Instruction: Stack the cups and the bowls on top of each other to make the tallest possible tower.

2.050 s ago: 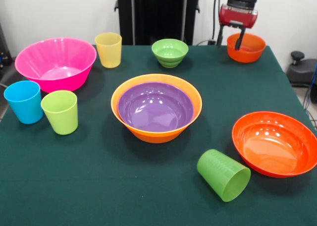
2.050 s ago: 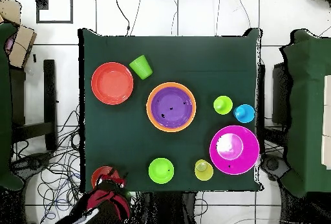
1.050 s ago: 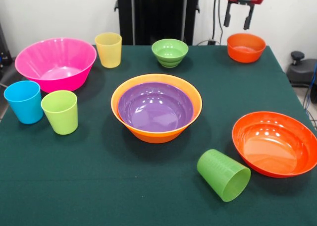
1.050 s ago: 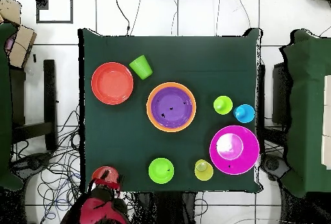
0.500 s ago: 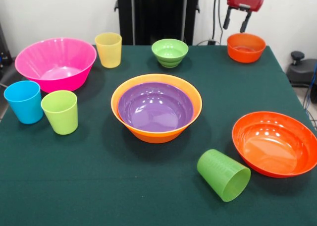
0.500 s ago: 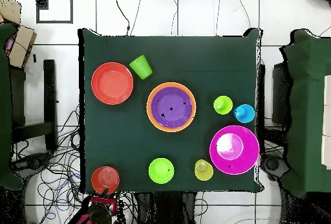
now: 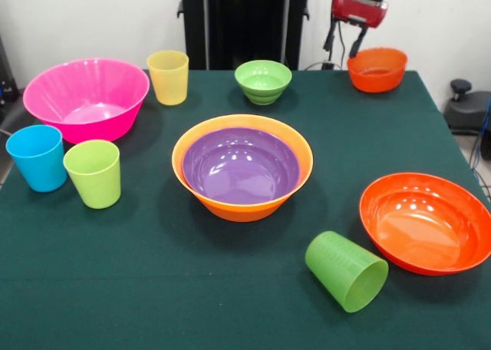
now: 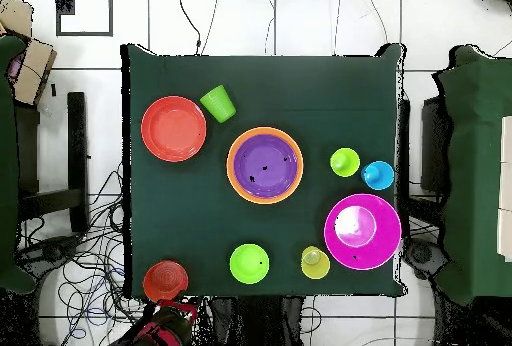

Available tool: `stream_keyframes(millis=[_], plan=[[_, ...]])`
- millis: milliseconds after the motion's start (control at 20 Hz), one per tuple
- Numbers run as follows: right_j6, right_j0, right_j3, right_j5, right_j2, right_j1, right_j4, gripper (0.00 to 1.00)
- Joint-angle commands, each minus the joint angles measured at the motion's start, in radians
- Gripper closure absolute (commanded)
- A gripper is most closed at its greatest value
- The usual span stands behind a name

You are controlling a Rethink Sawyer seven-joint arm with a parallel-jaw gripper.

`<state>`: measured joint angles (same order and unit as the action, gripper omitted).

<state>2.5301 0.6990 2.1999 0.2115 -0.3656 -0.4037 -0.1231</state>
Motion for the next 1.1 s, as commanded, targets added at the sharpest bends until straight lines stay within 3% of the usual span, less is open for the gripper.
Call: stream_keyframes(millis=[50,300,1100], plan=[[0.029,-0.087,-0.127,0.067,0.118,0.071,-0.059,0.00],[0.031,-0.096,-0.157,0.076,0.119,0.104,-0.050,0.00],[0.031,-0.107,-0.126,0.062,0.129,0.059,-0.086,0.00]])
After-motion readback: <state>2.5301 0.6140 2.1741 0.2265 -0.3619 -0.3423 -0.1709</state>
